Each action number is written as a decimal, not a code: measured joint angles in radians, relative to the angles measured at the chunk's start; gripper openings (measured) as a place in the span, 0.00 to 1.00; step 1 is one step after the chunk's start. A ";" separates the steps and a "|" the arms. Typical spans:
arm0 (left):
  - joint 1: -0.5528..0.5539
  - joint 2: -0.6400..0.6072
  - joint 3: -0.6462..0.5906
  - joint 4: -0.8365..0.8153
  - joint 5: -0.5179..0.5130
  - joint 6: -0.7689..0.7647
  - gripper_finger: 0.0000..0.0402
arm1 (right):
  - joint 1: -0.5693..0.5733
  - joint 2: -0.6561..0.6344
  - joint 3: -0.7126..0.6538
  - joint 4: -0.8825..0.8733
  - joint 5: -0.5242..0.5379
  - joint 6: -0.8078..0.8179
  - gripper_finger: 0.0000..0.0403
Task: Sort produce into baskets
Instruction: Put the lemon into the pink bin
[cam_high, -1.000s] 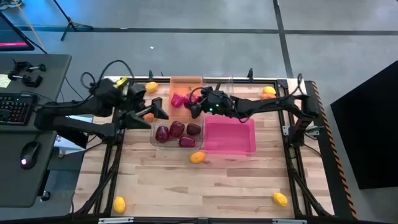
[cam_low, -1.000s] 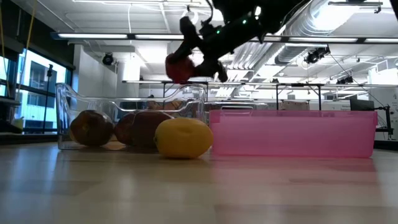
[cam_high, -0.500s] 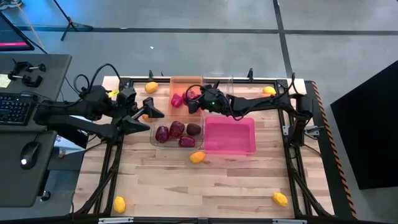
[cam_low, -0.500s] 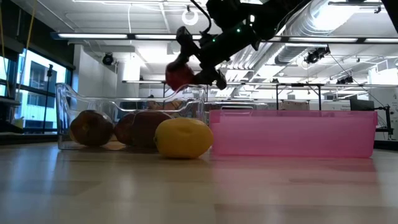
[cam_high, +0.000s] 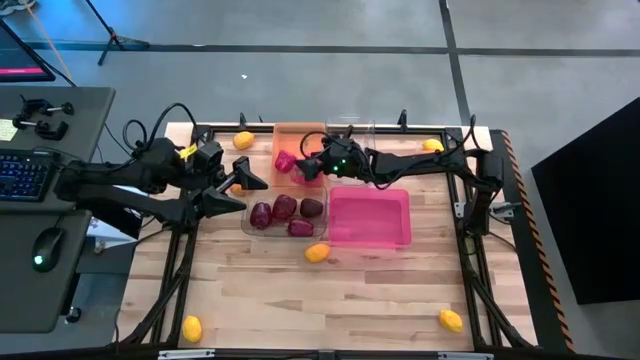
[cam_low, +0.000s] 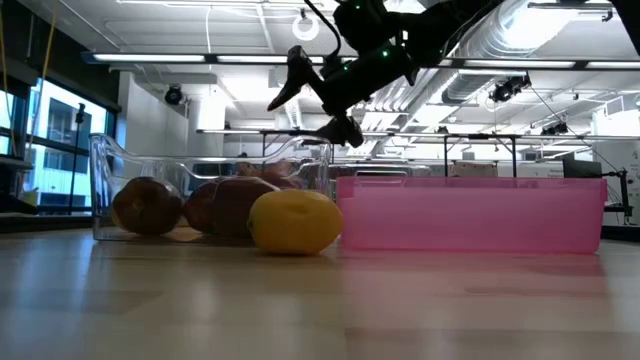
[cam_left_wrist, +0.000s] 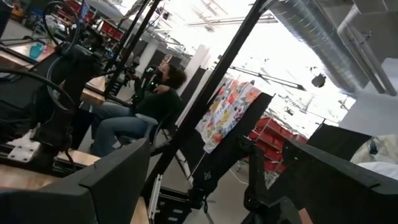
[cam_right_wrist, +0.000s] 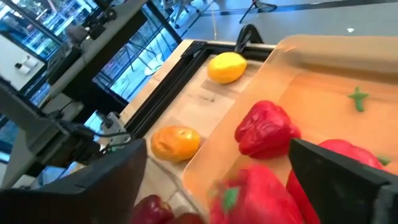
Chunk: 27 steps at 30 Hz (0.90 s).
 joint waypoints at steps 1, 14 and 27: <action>0.000 0.000 0.000 -0.001 0.000 -0.002 0.88 | -0.006 0.000 0.000 0.000 -0.003 0.005 0.97; 0.000 -0.001 0.000 -0.079 0.011 -0.017 0.88 | -0.073 -0.221 0.001 -0.270 -0.094 -0.275 0.92; 0.002 0.007 0.000 -0.047 -0.009 0.061 0.88 | 0.178 -0.706 -0.452 -0.480 0.001 -0.007 0.92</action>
